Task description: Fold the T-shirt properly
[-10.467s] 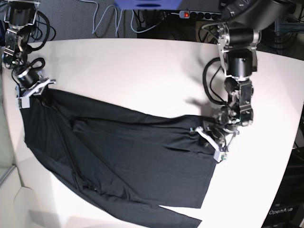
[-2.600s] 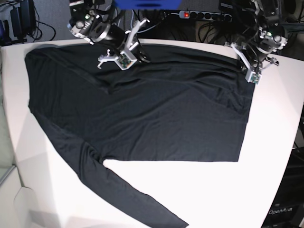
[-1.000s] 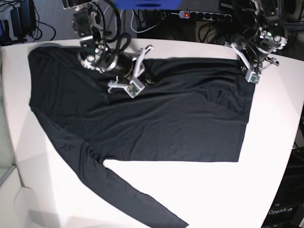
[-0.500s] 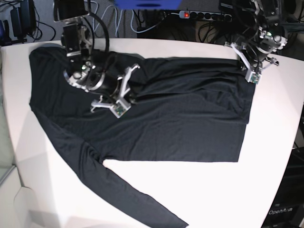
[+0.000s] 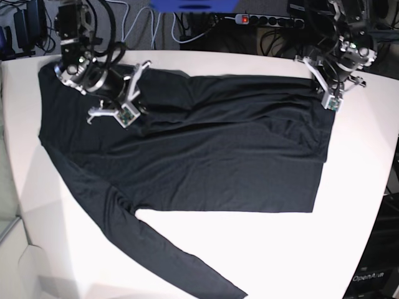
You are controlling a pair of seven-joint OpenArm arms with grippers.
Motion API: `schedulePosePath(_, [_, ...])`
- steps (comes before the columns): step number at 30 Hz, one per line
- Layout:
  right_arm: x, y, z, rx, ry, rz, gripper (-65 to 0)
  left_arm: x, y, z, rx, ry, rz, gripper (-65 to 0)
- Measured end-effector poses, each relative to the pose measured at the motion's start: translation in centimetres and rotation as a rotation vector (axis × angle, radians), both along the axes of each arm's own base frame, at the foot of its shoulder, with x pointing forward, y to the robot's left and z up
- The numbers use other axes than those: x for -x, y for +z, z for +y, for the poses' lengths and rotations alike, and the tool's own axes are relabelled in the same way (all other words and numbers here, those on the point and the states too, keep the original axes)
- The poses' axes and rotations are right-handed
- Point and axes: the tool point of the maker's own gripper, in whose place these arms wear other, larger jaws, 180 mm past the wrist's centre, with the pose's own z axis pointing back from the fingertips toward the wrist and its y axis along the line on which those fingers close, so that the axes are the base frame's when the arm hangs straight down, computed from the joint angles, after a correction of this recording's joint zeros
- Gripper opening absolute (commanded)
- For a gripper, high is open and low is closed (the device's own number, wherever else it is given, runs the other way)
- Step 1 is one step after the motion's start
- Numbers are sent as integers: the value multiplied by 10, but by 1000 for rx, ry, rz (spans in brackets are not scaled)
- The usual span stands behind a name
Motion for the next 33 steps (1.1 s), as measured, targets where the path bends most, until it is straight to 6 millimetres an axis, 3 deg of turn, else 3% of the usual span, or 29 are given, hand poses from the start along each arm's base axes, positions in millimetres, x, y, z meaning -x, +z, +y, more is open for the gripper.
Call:
schedulePosePath(8, [19, -18, -3, -3, -7, 63, -625, -7, 2, 3, -14, -2, -2, -650])
schedulePosePath(21, [18, -27, -47, -13, -150, 80, -625, -11, 7, 12, -57, -16, 12, -650])
schedulePosePath(26, [24, -26, -47, -24, -153, 73, -625, -17, 18, 13, -78, -25, -17, -650])
schedulePosePath(33, [40, -22, -34, -57, -142, 56, -625, -17, 18, 12, -76, -25, -18, -650])
